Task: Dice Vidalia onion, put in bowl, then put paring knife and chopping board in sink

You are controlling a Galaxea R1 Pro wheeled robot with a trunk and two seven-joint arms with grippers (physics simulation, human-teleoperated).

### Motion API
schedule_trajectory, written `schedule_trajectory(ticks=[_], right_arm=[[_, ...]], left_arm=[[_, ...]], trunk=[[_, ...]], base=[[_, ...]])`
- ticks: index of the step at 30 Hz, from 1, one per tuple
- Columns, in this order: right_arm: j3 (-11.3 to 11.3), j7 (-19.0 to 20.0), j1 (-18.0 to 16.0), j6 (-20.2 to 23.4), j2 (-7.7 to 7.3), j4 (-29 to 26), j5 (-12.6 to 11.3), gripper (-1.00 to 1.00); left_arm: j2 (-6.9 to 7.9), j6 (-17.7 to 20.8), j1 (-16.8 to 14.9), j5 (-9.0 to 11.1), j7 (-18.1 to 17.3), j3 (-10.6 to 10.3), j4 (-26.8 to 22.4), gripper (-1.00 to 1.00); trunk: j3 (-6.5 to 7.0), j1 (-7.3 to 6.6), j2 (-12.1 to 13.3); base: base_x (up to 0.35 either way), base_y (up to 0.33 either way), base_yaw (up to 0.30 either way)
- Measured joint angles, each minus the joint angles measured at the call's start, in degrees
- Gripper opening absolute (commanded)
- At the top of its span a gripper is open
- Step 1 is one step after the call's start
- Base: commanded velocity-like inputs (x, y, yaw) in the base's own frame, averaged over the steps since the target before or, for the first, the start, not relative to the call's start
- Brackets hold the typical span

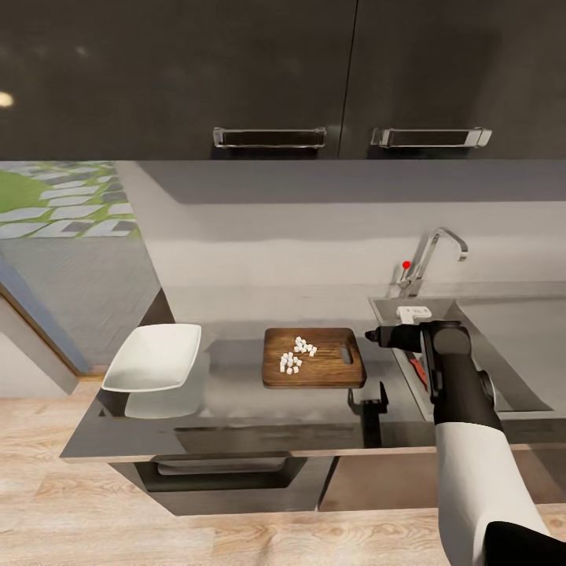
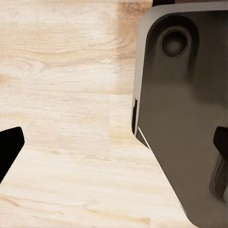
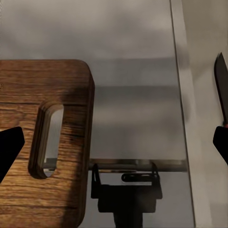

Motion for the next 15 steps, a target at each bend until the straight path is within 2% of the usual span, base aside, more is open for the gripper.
schedule_trajectory(ticks=[15], right_arm=[[0.01, -0.09, 0.0, 0.01, 0.24, 0.02, 0.04, 1.0]], left_arm=[[0.07, 0.0, -0.01, 0.0, 0.0, 0.01, 0.0, 1.0]], trunk=[[-1.12, 0.0, 0.0]], base=[[0.0, 0.0, 0.0]])
